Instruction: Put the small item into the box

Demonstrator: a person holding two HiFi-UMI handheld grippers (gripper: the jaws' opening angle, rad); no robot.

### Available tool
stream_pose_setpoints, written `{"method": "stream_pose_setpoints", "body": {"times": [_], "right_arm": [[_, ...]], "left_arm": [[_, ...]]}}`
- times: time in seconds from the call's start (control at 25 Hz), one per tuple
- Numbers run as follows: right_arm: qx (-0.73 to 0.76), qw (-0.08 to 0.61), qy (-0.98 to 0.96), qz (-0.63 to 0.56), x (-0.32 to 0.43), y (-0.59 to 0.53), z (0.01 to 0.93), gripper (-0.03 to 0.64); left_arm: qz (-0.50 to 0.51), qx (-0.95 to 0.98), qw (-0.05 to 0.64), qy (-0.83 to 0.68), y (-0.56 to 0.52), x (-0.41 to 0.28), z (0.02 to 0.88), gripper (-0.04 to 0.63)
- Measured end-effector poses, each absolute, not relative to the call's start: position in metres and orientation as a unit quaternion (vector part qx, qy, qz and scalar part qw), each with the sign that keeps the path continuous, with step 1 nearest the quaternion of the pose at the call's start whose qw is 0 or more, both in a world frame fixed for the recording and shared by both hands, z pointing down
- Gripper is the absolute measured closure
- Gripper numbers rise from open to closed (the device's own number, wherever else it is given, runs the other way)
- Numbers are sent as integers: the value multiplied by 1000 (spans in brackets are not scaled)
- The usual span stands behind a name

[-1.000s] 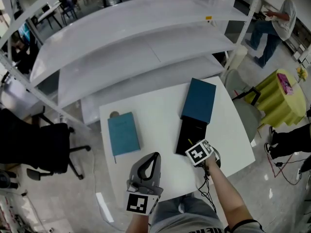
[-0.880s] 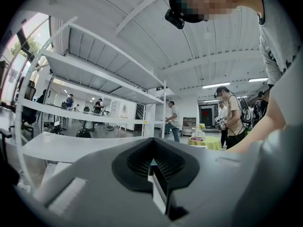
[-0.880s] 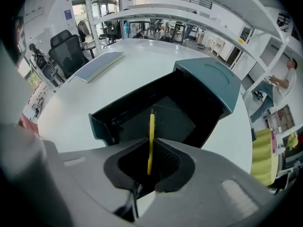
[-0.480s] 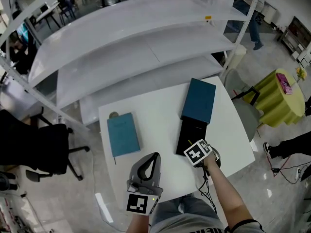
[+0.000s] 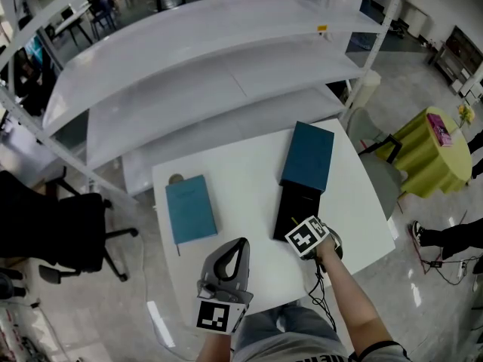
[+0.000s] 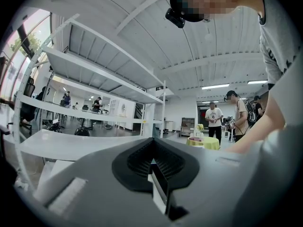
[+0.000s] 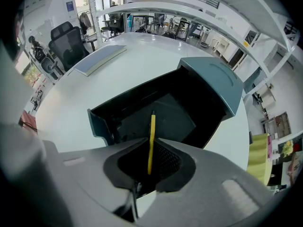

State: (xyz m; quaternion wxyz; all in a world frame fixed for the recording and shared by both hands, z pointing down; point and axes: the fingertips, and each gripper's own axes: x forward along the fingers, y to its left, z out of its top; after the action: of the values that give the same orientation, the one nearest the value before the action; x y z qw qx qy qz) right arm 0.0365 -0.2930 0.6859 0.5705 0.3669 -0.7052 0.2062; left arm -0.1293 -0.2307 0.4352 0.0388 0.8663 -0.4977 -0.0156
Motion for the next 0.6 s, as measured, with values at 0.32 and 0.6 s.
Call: {"method": "stream_pose_setpoints", "body": {"times": [0.32,0.6], "right_arm": [[386,528,-723,223,35,-295,678,568],[428,430,-757,243,32,-292,648,612]], "left_arm": [[-17,868,34,-495,-229,-129,433,581],[-11,869,27,-494,-230,-129,433,581]]}}
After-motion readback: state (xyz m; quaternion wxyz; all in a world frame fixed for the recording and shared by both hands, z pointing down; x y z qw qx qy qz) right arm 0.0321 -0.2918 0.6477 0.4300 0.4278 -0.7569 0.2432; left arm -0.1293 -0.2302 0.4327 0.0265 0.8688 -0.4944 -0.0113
